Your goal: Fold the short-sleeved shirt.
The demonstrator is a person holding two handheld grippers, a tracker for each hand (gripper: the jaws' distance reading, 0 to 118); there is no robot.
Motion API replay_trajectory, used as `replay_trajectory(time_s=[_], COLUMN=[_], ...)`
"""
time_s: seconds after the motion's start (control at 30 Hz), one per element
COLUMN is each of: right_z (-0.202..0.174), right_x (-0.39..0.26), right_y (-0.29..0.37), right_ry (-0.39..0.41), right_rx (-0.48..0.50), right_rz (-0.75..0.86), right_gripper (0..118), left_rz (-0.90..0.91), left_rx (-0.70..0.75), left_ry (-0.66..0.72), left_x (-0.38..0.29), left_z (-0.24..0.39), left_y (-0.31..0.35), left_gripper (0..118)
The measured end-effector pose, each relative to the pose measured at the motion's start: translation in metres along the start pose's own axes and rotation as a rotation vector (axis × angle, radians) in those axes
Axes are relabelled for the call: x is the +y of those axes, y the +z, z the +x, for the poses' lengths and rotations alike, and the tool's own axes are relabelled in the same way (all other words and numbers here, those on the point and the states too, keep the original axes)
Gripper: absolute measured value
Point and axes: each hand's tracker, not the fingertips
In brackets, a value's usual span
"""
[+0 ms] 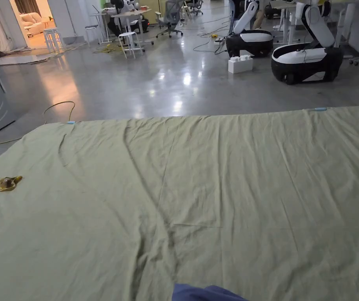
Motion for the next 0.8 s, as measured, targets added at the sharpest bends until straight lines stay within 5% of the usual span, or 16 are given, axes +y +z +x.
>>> replay_trajectory(time_s=[0.3,0.37,0.43,0.47,0.53,0.67,0.8], right_z=[0.025,0.025,0.025,0.023,0.022,0.017,0.007], right_x=[-0.003,-0.01,-0.013,-0.014,-0.012,-0.004,0.004], right_y=[-0.005,-0.004,-0.004,-0.002,-0.001,0.023,0.077], right_ry=[-0.115,-0.15,-0.165,-0.166,-0.156,-0.181,-0.216], right_rx=[0.095,0.101,0.1,0.097,0.093,0.121,0.25], right_rz=[0.006,0.035,0.05,0.051,0.052,0.057,0.269], right_gripper=[1,1,1,1,1,1,1], left_rz=[-0.275,-0.343,-0.347,-0.366,-0.367,-0.323,-0.162], left_rx=[-0.105,-0.204,-0.181,-0.131,-0.036,-0.174,-0.171], left_ry=[0.101,0.136,0.132,0.095,0.023,0.079,0.144], left_x=[0.024,0.023,0.018,0.016,-0.002,0.024,0.085], left_z=[-0.047,-0.055,-0.053,-0.051,-0.024,-0.021,-0.04], left_y=[-0.099,-0.12,-0.134,-0.141,-0.129,-0.106,-0.039], left_gripper=[96,82,47,40,35,31,30])
